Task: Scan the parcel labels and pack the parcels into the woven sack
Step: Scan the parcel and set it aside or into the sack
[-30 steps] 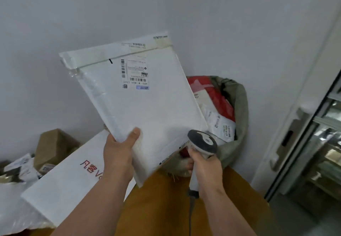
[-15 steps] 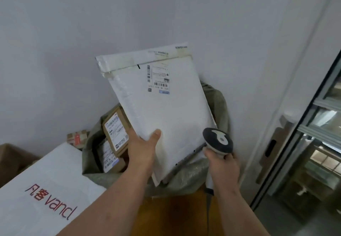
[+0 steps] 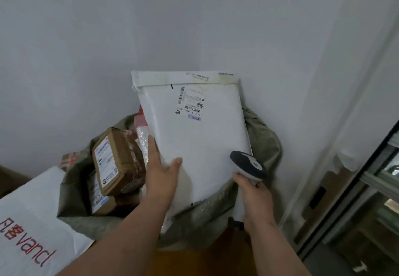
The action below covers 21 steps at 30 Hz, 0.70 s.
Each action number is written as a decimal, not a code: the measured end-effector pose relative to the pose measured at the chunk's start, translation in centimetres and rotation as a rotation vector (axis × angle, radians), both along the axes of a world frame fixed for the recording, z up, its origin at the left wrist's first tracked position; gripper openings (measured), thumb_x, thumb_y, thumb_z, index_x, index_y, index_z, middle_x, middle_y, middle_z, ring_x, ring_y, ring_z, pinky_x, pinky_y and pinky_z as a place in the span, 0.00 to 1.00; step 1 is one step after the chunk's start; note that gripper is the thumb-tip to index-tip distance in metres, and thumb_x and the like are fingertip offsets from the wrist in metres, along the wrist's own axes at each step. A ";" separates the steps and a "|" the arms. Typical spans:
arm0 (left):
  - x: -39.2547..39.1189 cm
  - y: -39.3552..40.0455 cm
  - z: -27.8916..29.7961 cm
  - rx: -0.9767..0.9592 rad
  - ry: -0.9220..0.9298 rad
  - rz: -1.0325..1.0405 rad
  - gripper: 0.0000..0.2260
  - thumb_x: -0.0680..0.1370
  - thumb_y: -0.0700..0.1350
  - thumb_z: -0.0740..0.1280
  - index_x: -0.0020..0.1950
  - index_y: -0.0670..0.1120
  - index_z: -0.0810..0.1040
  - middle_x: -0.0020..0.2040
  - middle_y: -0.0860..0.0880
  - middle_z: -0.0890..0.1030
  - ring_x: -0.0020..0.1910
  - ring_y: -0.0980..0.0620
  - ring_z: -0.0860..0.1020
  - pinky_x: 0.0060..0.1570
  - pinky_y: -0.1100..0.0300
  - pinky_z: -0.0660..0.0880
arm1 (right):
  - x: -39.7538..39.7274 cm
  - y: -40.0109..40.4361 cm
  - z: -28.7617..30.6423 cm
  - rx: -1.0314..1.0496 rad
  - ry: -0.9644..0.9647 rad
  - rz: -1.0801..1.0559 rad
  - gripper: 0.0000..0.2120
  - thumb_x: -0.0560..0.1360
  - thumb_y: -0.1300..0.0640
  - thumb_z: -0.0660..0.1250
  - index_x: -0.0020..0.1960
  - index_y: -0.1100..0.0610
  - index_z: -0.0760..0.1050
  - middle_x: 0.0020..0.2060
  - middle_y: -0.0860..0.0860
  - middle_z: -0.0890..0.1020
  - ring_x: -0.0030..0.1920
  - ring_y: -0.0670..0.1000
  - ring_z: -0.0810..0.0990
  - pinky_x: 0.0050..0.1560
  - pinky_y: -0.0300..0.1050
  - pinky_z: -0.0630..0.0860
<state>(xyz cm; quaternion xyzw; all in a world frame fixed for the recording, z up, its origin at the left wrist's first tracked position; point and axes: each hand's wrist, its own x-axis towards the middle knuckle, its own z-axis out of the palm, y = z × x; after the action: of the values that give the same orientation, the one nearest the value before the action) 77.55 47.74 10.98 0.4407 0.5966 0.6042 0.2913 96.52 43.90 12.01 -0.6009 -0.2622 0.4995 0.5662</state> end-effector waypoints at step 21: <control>0.0 0.9 -3.4 -0.291 0.452 -0.084 0.43 0.76 0.57 0.71 0.74 0.75 0.40 0.75 0.46 0.58 0.73 0.40 0.64 0.68 0.41 0.68 | 1.9 2.8 0.1 0.019 0.147 0.016 0.21 0.72 0.52 0.77 0.62 0.58 0.79 0.53 0.54 0.83 0.52 0.55 0.80 0.53 0.52 0.78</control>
<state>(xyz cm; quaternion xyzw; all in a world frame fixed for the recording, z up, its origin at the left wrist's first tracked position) 77.51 48.60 7.61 0.5421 0.7082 0.3859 0.2360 98.46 46.66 12.11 -0.5553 -0.2293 0.5443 0.5855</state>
